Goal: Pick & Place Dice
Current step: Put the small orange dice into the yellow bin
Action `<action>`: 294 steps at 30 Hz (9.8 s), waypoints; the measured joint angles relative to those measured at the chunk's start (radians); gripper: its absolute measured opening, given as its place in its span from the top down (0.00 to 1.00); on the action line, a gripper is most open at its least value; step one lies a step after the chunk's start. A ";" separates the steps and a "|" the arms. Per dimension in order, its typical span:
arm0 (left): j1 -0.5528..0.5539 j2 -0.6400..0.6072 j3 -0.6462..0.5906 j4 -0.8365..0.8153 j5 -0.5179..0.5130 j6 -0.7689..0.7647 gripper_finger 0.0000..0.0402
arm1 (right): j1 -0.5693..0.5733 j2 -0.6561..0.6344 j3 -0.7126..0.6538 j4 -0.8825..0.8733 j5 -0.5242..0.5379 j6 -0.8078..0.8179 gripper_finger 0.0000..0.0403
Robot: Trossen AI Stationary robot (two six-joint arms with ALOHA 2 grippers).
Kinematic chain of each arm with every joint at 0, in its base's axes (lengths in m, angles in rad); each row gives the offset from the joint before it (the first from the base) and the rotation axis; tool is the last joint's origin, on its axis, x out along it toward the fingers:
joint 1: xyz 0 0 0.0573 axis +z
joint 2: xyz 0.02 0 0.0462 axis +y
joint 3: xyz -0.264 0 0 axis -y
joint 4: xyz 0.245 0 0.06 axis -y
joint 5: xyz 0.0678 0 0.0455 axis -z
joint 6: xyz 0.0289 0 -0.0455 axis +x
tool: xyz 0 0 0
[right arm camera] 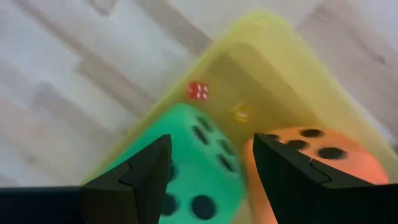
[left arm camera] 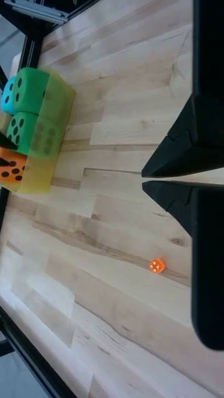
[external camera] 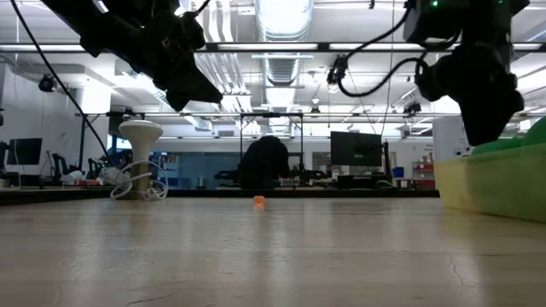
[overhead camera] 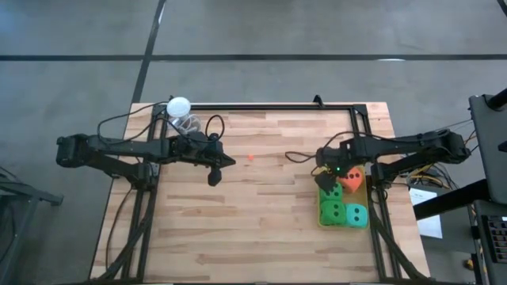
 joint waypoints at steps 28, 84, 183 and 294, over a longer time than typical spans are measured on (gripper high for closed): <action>0.002 0.000 0.030 -0.025 0.000 -0.026 0.94 | 0.057 0.122 0.298 0.284 0.311 -0.696 0.45; 0.201 0.542 0.333 -0.251 -0.090 -0.356 0.94 | 0.021 0.129 0.197 0.452 0.369 -0.755 0.45; 0.149 -0.060 -0.079 -0.013 -0.027 -0.169 0.94 | -0.173 0.741 0.276 1.100 -0.057 -0.958 0.45; 0.126 0.044 0.000 0.039 -0.016 -0.182 0.94 | -0.045 -0.051 -0.036 -0.075 0.050 -0.193 0.91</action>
